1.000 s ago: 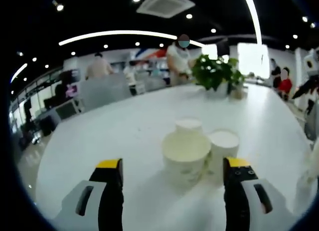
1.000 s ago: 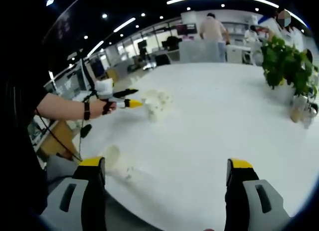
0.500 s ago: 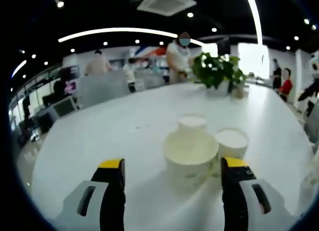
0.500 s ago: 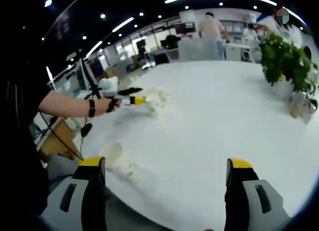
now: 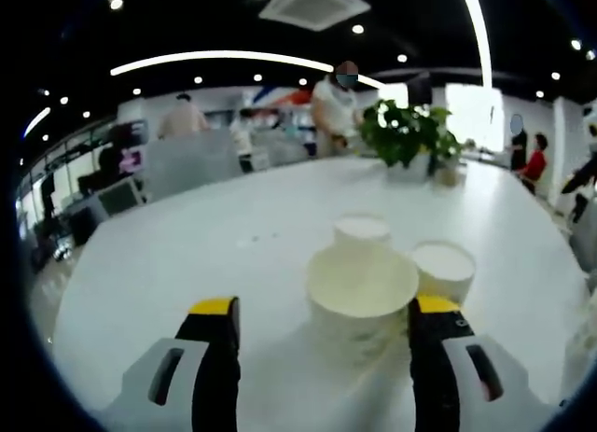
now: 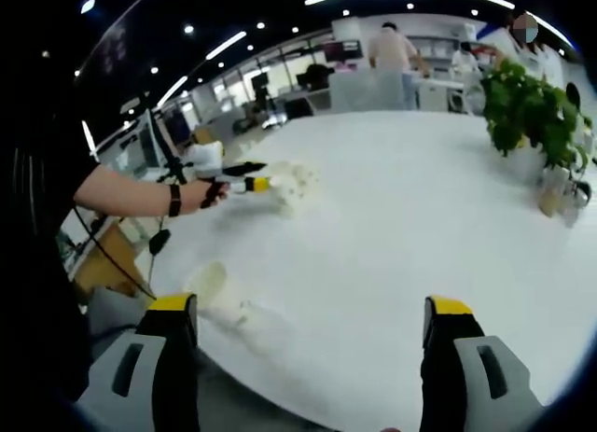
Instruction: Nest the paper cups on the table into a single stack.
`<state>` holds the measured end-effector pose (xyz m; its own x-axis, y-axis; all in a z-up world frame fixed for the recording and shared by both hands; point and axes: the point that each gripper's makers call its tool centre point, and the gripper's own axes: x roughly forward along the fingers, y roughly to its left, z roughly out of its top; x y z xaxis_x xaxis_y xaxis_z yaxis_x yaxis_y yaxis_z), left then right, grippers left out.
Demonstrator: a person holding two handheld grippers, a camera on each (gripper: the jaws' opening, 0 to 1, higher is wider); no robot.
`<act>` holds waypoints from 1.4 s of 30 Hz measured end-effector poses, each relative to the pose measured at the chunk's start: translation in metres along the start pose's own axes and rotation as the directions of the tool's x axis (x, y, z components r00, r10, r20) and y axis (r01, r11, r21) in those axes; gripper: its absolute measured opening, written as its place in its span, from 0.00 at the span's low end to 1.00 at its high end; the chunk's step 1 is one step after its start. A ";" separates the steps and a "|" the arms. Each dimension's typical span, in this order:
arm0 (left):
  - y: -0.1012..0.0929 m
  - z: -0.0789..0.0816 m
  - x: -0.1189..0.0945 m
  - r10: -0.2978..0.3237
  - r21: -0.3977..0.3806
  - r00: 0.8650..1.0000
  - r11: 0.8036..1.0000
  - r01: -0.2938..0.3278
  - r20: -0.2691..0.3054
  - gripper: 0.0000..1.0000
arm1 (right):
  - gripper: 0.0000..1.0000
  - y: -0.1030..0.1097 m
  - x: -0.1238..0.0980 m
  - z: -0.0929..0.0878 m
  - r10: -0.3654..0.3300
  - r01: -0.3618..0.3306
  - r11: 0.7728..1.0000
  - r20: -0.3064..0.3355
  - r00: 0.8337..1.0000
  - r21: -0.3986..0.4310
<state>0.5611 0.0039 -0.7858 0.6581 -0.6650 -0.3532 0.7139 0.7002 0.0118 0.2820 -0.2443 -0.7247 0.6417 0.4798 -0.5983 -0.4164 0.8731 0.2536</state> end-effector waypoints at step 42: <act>-0.016 -0.007 0.017 -0.098 -0.007 0.995 0.995 0.099 0.025 0.52 | 0.98 0.009 0.007 -0.006 0.012 -0.012 1.000 -0.025 1.000 0.000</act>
<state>0.5585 -0.0168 -0.7983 0.5903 -0.7370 -0.3292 0.7737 0.6329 -0.0295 0.2784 -0.2333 -0.7313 0.6201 0.4878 -0.6144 -0.4239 0.8674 0.2608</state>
